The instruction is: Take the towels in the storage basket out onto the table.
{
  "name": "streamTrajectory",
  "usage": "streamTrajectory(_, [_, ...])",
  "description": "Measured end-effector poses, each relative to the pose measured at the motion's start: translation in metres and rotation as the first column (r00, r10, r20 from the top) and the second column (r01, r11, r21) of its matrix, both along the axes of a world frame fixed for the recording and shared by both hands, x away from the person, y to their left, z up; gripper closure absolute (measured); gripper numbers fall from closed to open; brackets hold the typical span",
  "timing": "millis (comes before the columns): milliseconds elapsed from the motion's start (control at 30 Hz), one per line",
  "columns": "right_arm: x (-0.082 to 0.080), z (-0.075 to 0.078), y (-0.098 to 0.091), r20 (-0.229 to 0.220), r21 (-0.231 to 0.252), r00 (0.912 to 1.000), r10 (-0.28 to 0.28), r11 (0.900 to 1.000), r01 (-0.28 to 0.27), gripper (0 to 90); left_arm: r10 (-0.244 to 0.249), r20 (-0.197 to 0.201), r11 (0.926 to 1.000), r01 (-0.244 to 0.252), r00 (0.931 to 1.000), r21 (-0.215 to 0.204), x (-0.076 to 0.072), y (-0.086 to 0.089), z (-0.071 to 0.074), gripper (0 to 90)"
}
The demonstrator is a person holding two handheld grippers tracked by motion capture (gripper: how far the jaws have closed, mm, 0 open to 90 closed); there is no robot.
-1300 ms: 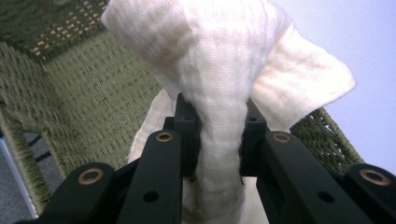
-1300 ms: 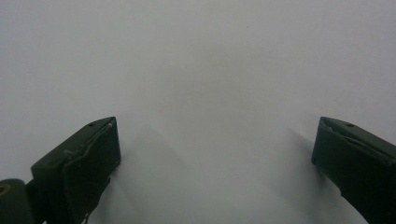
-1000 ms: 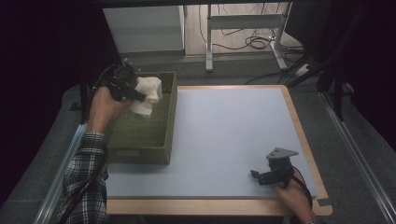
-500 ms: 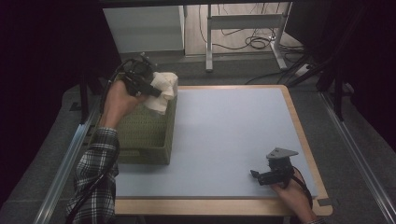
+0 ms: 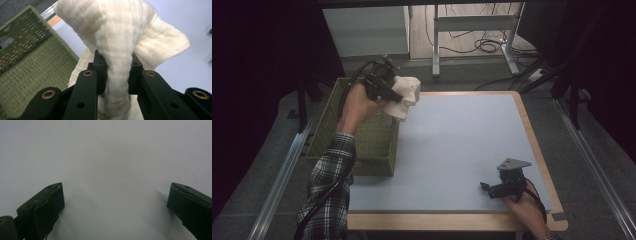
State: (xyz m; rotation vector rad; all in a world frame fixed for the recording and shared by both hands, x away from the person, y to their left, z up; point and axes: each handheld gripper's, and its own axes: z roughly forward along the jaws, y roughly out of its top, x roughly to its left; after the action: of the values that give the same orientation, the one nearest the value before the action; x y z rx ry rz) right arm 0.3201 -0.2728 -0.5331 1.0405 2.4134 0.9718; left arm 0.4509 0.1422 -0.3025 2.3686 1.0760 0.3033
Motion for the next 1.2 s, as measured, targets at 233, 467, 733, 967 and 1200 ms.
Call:
streamTrajectory(233, [0.000, 0.000, 0.000, -0.001, -0.002, 1.0000, 0.002, 1.0000, -0.002, 1.1, -0.041, -0.007, 0.9991, 0.041, 0.9991, -0.007, 0.007, -0.029, -0.003, 75.6])
streamTrajectory(467, [0.000, 0.000, 0.000, -0.001, 0.002, 1.0000, 0.000, 1.0000, 0.000, 1.1, -0.087, -0.014, 0.9961, 0.087, 0.9961, -0.014, 0.013, -0.054, -0.008, 75.6])
streamTrajectory(733, [0.000, 0.000, 0.000, -0.003, 0.002, 1.0000, 0.000, 1.0000, 0.000, 1.1, -0.128, -0.032, 0.9917, 0.128, 0.9912, -0.014, 0.017, -0.078, -0.017, 75.5])
streamTrajectory(967, [0.000, 0.000, 0.000, -0.002, 0.002, 1.0000, 0.000, 1.0000, 0.000, 1.1, -0.161, -0.045, 0.9870, 0.160, 0.9860, -0.015, 0.020, -0.097, -0.030, 75.4])
streamTrajectory(1200, [0.000, 0.000, 0.000, -0.003, 0.004, 1.0000, -0.001, 1.0000, 0.001, 1.1, -0.182, -0.056, 0.9832, 0.182, 0.9817, -0.001, 0.020, -0.112, -0.049, 75.1])
